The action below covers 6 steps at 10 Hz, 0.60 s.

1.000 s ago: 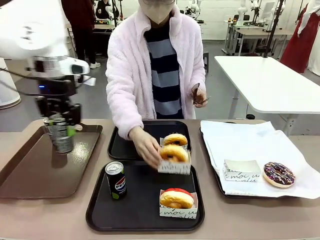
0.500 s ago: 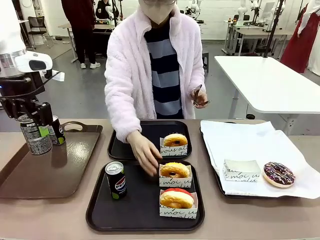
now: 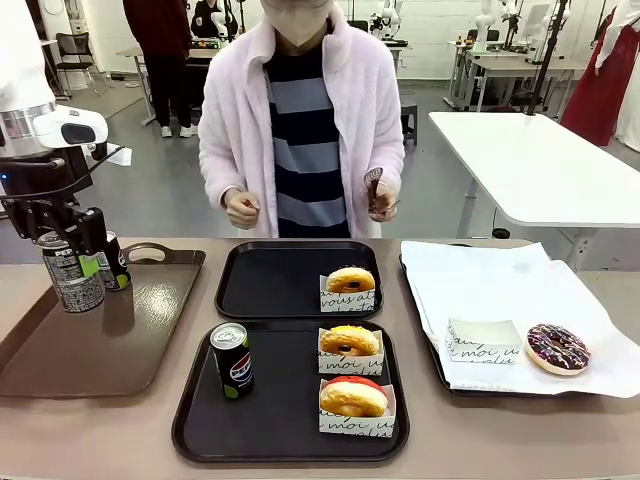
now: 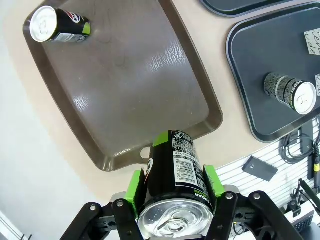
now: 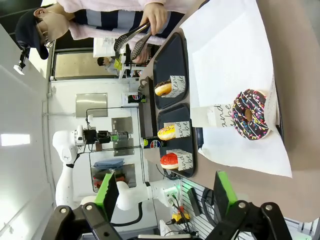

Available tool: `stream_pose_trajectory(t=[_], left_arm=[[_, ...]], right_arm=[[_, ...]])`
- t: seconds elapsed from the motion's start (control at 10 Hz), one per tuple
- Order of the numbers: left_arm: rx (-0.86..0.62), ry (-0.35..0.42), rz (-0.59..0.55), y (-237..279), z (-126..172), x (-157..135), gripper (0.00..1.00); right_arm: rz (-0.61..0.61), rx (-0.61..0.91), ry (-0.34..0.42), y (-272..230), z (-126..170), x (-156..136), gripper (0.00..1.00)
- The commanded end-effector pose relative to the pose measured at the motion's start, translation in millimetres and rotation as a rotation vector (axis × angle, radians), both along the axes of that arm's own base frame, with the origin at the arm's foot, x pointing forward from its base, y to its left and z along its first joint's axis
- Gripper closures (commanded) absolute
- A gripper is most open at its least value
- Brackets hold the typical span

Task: Set up donuts and drinks on trays.
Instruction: Pick up one Pepsi coke from the Handle tray and place it on the Flat Tray without a Pepsi coke.

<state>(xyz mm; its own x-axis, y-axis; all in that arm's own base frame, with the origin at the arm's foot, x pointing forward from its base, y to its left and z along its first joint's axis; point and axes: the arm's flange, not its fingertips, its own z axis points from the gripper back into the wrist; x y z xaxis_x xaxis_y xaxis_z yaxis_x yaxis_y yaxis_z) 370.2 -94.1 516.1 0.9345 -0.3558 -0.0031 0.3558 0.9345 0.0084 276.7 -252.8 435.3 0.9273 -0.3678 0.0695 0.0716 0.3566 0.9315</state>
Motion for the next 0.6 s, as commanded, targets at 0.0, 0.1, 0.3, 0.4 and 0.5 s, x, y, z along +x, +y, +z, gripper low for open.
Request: stream_pose_trajectory(t=[0.0, 0.1, 0.3, 0.4, 0.5], left_arm=[[-0.001, 0.002, -0.006, -1, 2, -1, 0.41], [-0.001, 0.002, -0.006, -1, 2, -1, 0.41], [-0.001, 0.002, -0.006, -1, 2, -1, 0.41], [0.000, 0.000, 0.000, 0, 0, 0, 0.41], [-0.027, 0.024, -0.012, -11, -3, 8, 0.41]], right_arm=[[-0.003, 0.014, -0.020, -1, 1, 0, 0.00], [-0.003, 0.014, -0.020, -1, 1, 0, 0.00], [-0.003, 0.014, -0.020, -1, 1, 0, 0.00], [-0.003, 0.014, -0.020, -1, 1, 0, 0.00], [-0.003, 0.014, -0.020, -1, 1, 0, 0.00]])
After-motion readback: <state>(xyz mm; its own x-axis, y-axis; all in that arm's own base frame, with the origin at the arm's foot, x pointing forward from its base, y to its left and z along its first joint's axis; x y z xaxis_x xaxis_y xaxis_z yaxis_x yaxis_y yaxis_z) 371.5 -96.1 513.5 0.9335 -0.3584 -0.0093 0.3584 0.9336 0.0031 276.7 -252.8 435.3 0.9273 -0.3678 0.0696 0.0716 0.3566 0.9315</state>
